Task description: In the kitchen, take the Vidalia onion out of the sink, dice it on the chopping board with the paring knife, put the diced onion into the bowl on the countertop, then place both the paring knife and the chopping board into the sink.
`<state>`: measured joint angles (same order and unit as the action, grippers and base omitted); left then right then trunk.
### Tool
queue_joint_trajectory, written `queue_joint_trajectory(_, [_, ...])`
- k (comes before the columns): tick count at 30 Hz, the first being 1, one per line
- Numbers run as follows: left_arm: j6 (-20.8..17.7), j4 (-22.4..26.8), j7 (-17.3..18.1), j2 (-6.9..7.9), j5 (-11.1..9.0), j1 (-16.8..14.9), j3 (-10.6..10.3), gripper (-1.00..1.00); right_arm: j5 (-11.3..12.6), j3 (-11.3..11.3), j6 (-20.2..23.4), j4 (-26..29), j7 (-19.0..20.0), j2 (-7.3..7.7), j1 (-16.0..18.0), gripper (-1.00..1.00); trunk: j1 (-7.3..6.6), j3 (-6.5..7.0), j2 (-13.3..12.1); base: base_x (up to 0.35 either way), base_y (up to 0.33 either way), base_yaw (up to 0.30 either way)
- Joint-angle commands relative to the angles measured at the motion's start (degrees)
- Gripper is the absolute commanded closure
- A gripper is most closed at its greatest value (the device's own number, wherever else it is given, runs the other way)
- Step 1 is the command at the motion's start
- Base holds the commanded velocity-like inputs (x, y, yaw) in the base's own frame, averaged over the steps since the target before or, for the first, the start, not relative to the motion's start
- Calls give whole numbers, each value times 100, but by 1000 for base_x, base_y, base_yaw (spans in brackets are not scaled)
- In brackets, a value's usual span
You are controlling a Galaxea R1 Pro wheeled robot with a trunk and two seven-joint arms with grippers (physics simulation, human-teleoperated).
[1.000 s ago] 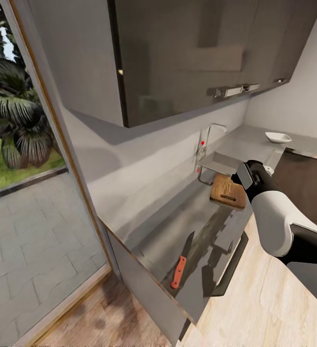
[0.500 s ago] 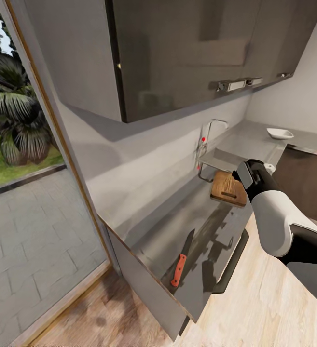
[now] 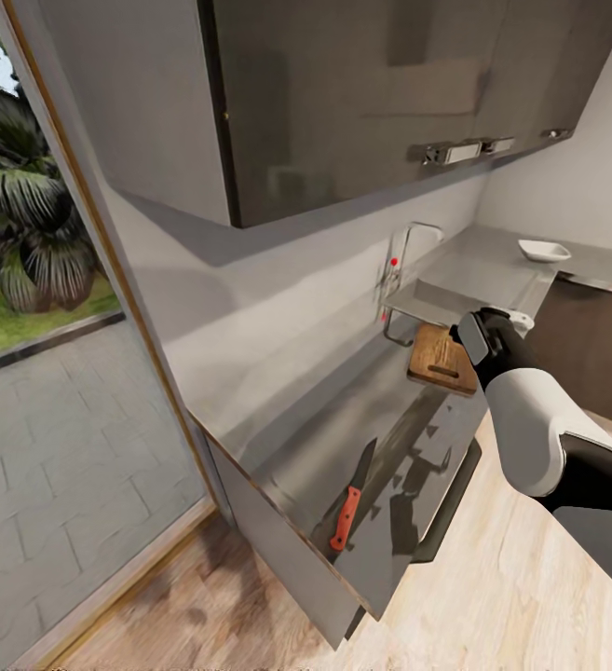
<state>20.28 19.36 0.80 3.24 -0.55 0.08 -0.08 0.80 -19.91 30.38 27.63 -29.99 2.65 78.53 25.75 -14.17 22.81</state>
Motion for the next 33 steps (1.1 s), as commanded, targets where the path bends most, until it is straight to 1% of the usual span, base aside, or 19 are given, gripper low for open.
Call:
queue_joint_trajectory(1, [10, 7, 8, 1, -6, 1, -1, -100, 8, -2, 3, 6, -15, -1, 5, -100, 3, -19, 11, 0, 0, 0])
queue_joint_trajectory(33, [11, 6, 8, 1, -2, 1, -1, -100, 8, 5, -58, 6, -15, -1, 5, -100, 3, -313, 11, 0, 0, 0])
